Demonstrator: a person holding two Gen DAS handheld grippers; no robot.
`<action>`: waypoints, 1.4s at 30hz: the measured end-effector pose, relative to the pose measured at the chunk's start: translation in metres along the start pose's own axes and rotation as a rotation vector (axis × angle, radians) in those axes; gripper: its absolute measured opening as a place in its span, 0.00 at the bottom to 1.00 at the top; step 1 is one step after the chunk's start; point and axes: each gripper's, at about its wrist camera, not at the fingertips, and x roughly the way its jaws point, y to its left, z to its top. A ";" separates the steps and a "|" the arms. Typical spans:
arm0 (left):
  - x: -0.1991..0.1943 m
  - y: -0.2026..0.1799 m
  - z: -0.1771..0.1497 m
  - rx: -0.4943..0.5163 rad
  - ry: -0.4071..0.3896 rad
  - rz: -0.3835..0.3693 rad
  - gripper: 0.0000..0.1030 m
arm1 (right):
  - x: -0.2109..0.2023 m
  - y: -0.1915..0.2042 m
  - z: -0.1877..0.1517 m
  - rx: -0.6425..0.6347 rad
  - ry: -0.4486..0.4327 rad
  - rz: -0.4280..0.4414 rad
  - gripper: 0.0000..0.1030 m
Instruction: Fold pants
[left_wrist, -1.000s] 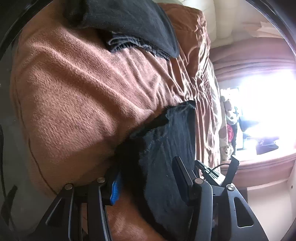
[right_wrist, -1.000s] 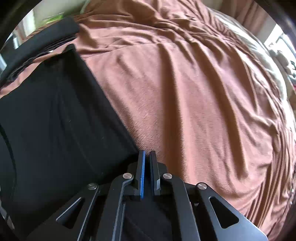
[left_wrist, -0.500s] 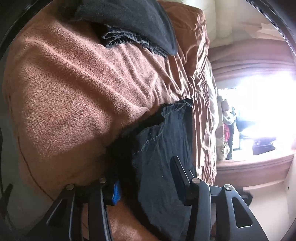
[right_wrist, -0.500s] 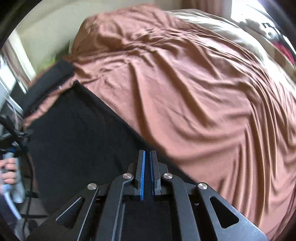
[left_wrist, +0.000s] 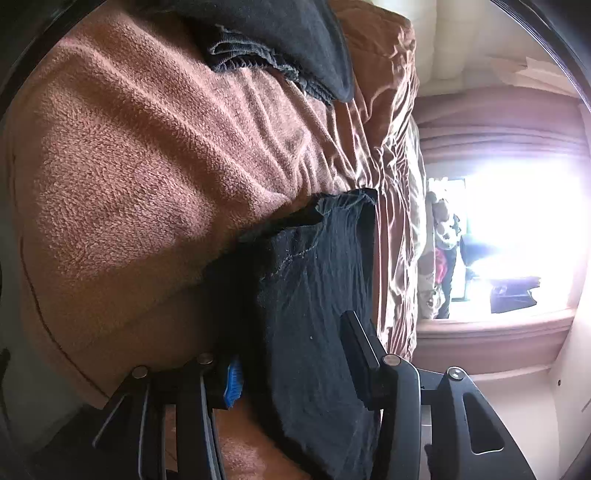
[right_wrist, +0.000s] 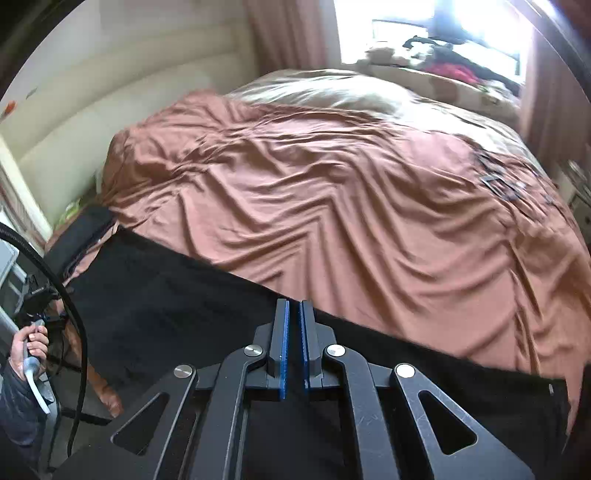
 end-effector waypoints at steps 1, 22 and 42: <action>0.000 -0.001 0.000 -0.001 0.003 -0.001 0.47 | -0.013 -0.003 -0.011 0.011 -0.009 -0.016 0.02; 0.010 -0.009 0.006 0.015 0.025 0.034 0.07 | -0.170 -0.131 -0.178 0.489 -0.108 -0.210 0.61; -0.016 -0.031 0.034 0.066 -0.028 0.055 0.03 | -0.214 -0.211 -0.301 1.024 -0.291 -0.238 0.64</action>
